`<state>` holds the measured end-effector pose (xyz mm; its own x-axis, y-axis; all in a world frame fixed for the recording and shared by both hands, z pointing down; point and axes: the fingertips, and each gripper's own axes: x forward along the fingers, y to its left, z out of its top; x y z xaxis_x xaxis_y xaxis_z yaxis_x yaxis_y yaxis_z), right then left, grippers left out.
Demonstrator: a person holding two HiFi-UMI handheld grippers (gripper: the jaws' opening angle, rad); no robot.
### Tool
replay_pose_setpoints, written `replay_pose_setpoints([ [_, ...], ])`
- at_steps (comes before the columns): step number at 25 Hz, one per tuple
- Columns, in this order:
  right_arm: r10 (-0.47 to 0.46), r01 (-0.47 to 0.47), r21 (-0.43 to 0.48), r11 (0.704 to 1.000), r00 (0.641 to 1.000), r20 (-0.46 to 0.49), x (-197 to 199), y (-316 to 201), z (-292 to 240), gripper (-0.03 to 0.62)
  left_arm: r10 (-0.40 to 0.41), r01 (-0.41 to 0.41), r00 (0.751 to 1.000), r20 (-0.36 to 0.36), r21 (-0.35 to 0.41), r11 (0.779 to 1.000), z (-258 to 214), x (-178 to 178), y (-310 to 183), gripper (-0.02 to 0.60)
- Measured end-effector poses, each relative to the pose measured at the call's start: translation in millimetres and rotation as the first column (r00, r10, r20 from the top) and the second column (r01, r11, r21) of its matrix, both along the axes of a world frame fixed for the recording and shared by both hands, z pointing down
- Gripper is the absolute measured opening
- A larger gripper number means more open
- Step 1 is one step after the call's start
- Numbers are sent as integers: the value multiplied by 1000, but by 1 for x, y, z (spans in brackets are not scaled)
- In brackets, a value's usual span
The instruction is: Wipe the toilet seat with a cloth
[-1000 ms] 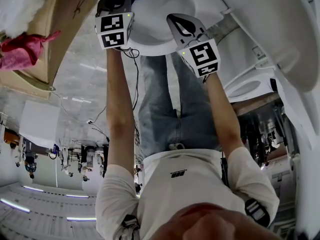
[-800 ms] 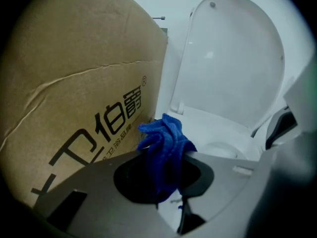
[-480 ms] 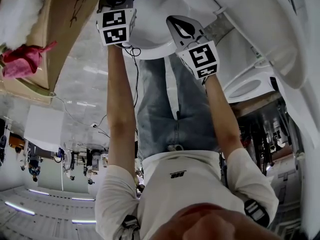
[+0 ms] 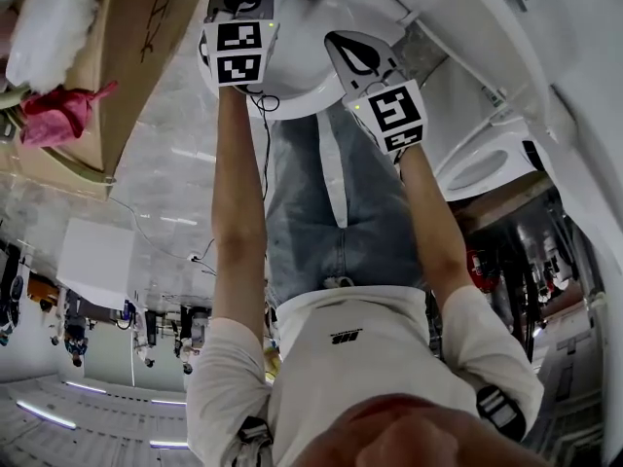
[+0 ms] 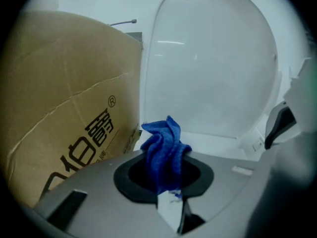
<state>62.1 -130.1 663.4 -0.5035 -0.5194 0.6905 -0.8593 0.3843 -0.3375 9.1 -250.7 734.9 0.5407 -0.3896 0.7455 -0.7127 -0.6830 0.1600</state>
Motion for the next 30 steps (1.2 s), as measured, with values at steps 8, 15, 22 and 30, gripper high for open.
replay_pose_setpoints([
  [8,70,-68,71,995,997,-38,17,-1,-66,-5,25,-22,998,-49,64,998,-85,-1,14,75],
  [15,106,-97,154,983,993,-54,14,13,-163,-5,26,-15,996,-88,127,992,-195,-21,42,75],
  [22,134,-105,282,954,987,-87,6,27,-270,-5,37,-3,989,-141,239,971,-321,-45,54,75],
  [30,142,-68,418,906,979,-148,4,51,-398,-5,73,8,973,-219,348,937,-462,-59,97,75],
])
